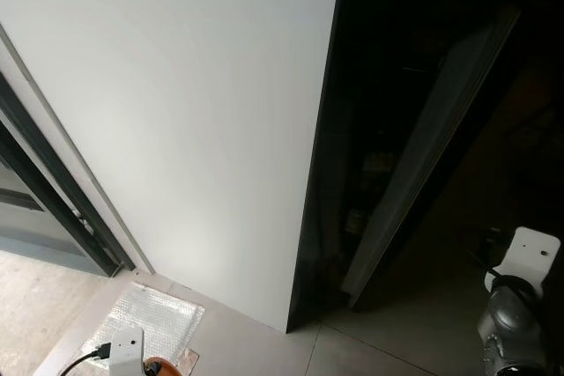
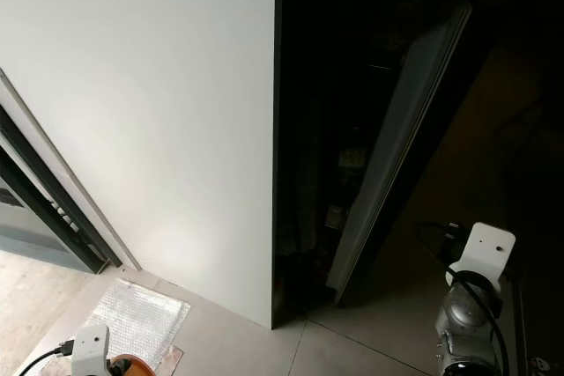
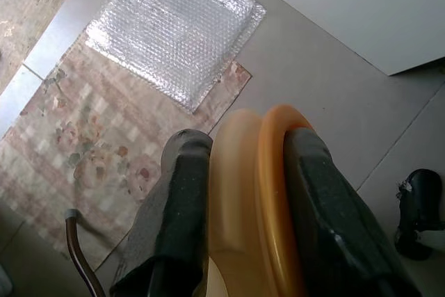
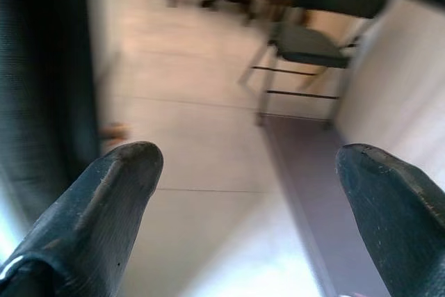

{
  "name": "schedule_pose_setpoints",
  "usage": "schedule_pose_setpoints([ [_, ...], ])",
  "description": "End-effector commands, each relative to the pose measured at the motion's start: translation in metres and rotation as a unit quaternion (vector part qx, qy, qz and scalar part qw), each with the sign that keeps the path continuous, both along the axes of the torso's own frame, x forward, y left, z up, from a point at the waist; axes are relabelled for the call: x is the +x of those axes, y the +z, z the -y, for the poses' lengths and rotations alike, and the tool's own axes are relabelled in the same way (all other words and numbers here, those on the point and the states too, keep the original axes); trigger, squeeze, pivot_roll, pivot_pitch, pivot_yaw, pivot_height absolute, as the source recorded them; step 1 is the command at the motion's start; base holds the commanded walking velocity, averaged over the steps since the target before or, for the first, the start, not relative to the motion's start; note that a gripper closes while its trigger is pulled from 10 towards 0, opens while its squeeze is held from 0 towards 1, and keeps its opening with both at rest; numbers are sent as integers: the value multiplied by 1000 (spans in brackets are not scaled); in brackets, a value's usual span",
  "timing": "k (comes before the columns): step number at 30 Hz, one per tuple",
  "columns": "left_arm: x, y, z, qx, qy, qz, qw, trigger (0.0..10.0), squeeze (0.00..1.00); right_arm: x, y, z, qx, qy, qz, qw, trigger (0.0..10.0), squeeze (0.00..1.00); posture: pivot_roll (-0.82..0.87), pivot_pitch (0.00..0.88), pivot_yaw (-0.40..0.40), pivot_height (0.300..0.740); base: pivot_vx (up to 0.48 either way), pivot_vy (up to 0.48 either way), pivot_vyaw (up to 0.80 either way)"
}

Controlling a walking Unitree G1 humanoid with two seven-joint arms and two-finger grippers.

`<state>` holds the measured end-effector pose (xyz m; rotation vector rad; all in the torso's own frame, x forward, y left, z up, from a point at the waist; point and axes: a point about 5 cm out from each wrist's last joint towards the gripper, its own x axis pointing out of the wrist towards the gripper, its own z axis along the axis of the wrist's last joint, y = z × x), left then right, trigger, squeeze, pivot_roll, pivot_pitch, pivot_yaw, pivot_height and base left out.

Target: Restocking fridge

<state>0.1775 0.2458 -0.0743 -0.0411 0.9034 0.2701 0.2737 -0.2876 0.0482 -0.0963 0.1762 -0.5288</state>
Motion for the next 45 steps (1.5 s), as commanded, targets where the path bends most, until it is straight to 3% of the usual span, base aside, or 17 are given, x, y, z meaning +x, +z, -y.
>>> schedule_pose_setpoints([
  [1, -6, -2, -4, 2, -2, -14, 1000, 10000, 0, 9, 0, -10, 25, 29, 0, 999, 10000, 0, -199, 26, 25, 740, 0, 0, 0],
  [6, -7, -1, -7, 4, -1, -13, 1000, 10000, 0, 24, 7, -25, 31, 75, 5, 997, 10000, 0, -192, 24, 24, 740, 0, 0, 0],
  [9, -7, -1, -7, 5, -1, -13, 1000, 10000, 0, 31, 15, -23, 27, 70, 15, 997, 10000, 0, -191, 23, 25, 740, 0, 0, 0],
  [21, -3, -2, -1, 6, -5, -13, 1000, 10000, 0, 50, 49, 3, -3, 34, 48, 998, 10000, 0, -188, 21, 26, 740, 0, 0, 0],
  [32, -8, -3, -3, 8, -6, -18, 1000, 10000, 0, 57, 61, 11, -21, 48, 49, 997, 10000, 0, -191, 24, 31, 740, 0, 0, 0],
  [45, -10, -1, -13, 15, -5, -16, 1000, 10000, 0, 48, 89, 57, -74, -2, 57, 996, 10000, 0, -193, 24, 37, 740, 0, 0, 0],
])
